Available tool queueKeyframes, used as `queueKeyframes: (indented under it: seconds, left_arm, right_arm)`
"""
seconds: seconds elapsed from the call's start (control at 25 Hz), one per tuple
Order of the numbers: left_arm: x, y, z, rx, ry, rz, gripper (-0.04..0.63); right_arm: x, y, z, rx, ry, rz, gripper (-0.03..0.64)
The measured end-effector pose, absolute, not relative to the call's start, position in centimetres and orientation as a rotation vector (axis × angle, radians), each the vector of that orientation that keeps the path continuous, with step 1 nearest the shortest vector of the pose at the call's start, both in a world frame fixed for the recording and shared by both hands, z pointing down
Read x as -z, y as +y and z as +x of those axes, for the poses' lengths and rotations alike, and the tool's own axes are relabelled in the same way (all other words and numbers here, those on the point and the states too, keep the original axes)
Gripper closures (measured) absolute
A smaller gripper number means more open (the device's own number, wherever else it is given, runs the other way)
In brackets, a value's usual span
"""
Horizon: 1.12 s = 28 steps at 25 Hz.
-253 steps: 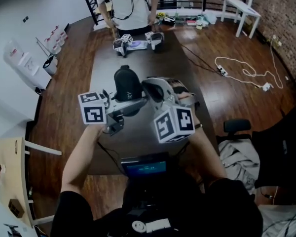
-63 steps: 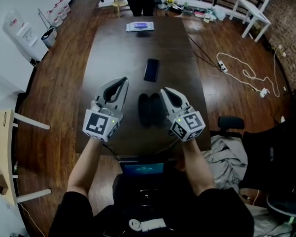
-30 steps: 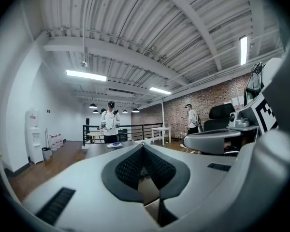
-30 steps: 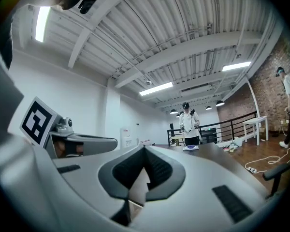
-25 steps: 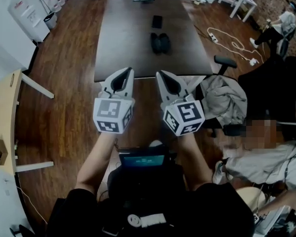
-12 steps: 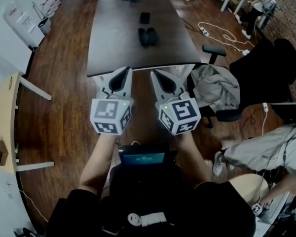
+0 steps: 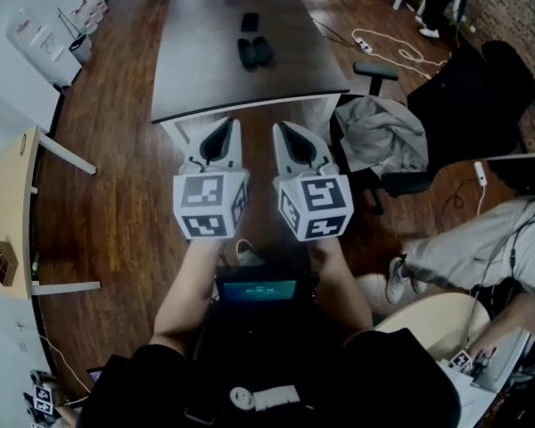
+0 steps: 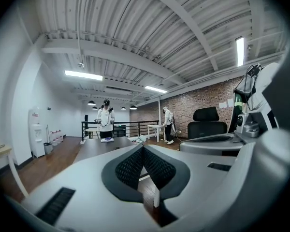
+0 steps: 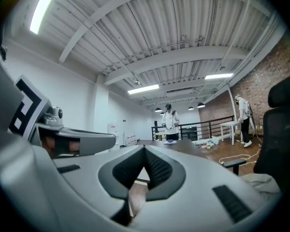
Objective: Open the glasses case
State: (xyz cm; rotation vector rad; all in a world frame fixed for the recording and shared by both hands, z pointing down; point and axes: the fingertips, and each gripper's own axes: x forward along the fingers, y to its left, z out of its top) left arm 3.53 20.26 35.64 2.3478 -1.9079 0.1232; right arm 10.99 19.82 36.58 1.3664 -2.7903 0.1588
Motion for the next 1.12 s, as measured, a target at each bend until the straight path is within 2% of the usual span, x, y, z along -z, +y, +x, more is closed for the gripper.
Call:
queueKeyframes:
  seconds: [0.44, 1.12]
  left_arm:
    - [-35.7, 25.8, 4.7, -0.135, -1.985, 2.256, 0.597]
    - [-34.6, 28.5, 1.5, -0.06, -1.959, 2.292, 0.597]
  right_arm:
    - [-37.4, 25.4, 12.3, -0.247, -2.795, 1.361, 0.603]
    - [-35.1, 28.8, 7.2, -0.148, -2.806, 1.353, 0.603]
